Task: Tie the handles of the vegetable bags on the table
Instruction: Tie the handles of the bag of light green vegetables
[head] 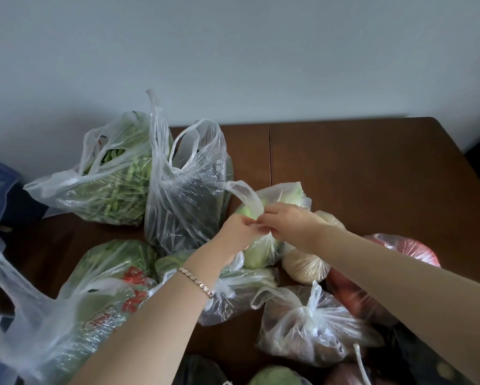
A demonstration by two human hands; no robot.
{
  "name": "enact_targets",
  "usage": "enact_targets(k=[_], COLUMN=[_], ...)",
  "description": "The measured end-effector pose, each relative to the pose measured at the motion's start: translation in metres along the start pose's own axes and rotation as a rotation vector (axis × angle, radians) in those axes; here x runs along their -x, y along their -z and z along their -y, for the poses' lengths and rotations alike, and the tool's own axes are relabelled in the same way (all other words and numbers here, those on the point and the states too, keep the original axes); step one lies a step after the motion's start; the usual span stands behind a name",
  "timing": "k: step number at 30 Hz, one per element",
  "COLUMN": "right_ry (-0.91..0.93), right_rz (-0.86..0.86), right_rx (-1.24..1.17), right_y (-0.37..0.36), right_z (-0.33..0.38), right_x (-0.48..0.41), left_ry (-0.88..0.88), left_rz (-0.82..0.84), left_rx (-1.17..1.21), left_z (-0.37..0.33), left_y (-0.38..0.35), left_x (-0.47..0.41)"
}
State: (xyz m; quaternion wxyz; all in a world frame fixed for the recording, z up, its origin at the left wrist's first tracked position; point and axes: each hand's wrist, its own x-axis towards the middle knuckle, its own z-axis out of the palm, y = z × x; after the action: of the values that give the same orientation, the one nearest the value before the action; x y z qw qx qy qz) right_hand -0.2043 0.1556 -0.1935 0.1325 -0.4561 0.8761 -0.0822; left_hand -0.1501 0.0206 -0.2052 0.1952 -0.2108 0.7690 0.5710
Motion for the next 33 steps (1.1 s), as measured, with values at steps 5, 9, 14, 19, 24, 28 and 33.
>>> enact_targets(k=[5, 9, 14, 19, 24, 28, 33], right_ry=[-0.005, -0.006, -0.062, -0.261, -0.435, -0.441, -0.611], right_rz=[0.04, -0.139, -0.26, -0.295, -0.226, -0.029, -0.109], right_rx=[0.014, -0.055, -0.241, -0.562, -0.908, -1.051, -1.354], right_y=[-0.001, -0.003, -0.019, -0.02, -0.022, -0.019, -0.021], right_z=[-0.004, 0.0, 0.001, 0.002, 0.005, 0.011, 0.006], right_x=[0.001, 0.007, 0.015, 0.023, 0.029, 0.033, 0.03], left_ry=[-0.095, -0.219, -0.249, -0.359, -0.459, -0.405, -0.311], left_rz=[0.011, -0.092, -0.204, -0.276, -0.325, -0.326, -0.19], left_rx=[-0.057, -0.124, -0.142, -0.369, -0.553, -0.405, -0.221], left_z=[0.001, 0.006, 0.01, 0.01, 0.015, 0.017, 0.013], left_y=[-0.002, -0.009, -0.017, -0.024, -0.027, -0.015, -0.01], left_x=[0.002, 0.005, 0.011, 0.014, 0.013, 0.007, 0.007])
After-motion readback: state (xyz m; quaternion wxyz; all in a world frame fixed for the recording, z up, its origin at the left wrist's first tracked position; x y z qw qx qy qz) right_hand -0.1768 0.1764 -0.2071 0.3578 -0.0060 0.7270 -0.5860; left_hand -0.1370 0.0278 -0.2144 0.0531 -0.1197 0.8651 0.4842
